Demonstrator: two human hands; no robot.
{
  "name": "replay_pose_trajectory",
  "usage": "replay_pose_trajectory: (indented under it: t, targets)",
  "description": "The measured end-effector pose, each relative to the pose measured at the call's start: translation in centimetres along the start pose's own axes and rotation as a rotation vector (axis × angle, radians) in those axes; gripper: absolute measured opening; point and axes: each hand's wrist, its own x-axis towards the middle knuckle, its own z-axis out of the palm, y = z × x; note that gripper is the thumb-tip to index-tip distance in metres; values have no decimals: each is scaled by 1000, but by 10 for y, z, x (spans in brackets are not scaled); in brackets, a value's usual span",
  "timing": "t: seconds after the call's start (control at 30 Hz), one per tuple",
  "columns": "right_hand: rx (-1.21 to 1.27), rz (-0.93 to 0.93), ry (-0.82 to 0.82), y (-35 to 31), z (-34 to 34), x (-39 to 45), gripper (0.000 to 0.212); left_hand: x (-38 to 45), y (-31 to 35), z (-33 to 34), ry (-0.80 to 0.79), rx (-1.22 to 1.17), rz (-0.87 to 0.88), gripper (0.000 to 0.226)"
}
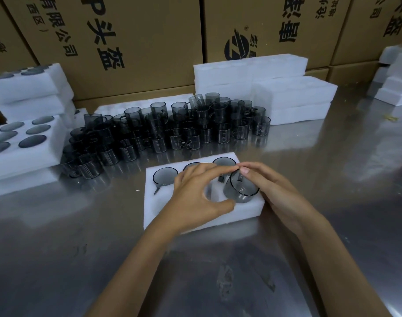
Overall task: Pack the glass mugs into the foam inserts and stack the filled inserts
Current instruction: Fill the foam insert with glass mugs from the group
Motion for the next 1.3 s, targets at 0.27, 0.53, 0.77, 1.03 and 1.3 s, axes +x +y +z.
replay_pose_trajectory:
  t: [0.27,0.53,0.77,1.03,1.3]
  targets:
    - [46,16,-54,2,-6,2,43,34,-11,-4,-70,126,-248,64]
    - [-20,-4,-12,-2,4,0,52,41,-15,8,-41,295,-196,53]
    - [-129,19,60,3,18,1,32,37,-15,9,-13,232,-163,38]
    - [-43,-14,100,3,16,0,24,30,-15,-5,27,-209,-73,14]
    - [13,-19,74,5,11,-1,17,28,-13,3,19,15,-76,7]
